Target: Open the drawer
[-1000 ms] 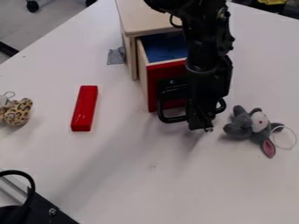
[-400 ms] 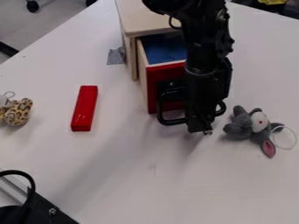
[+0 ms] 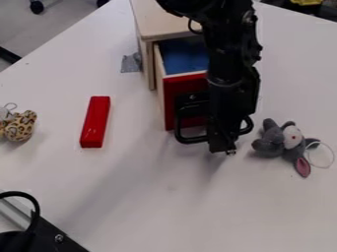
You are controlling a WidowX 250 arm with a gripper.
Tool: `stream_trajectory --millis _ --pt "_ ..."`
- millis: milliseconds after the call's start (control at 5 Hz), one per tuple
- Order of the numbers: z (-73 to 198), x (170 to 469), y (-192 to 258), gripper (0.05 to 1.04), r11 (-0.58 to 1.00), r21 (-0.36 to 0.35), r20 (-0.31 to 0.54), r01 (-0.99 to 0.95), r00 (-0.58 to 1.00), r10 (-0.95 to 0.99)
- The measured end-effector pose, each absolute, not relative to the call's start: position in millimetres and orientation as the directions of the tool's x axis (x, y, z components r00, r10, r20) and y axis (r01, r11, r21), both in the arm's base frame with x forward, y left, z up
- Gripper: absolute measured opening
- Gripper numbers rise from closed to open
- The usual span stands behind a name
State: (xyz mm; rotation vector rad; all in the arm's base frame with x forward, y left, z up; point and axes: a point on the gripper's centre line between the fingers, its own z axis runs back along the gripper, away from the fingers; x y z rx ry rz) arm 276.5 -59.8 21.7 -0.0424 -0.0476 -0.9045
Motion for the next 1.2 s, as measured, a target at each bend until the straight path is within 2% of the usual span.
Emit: stream_trajectory --millis 400,600,800,1000,1200 --pt "27 265 -65 0.119 0.596 -0.032 0.063 0.803 0.596 -0.800" --pt "27 261 -66 0.151 0.588 -0.033 0.063 0.808 0.589 -0.806" --pt "27 256 -75 0.347 0.551 -0.041 0.052 0.834 0.552 -0.832" --pt "28 253 -78 0.666 0.556 -0.061 0.055 0.829 0.559 -0.828" --pt "47 255 -78 0.946 0.585 -0.066 0.096 0.809 0.588 -0.803"
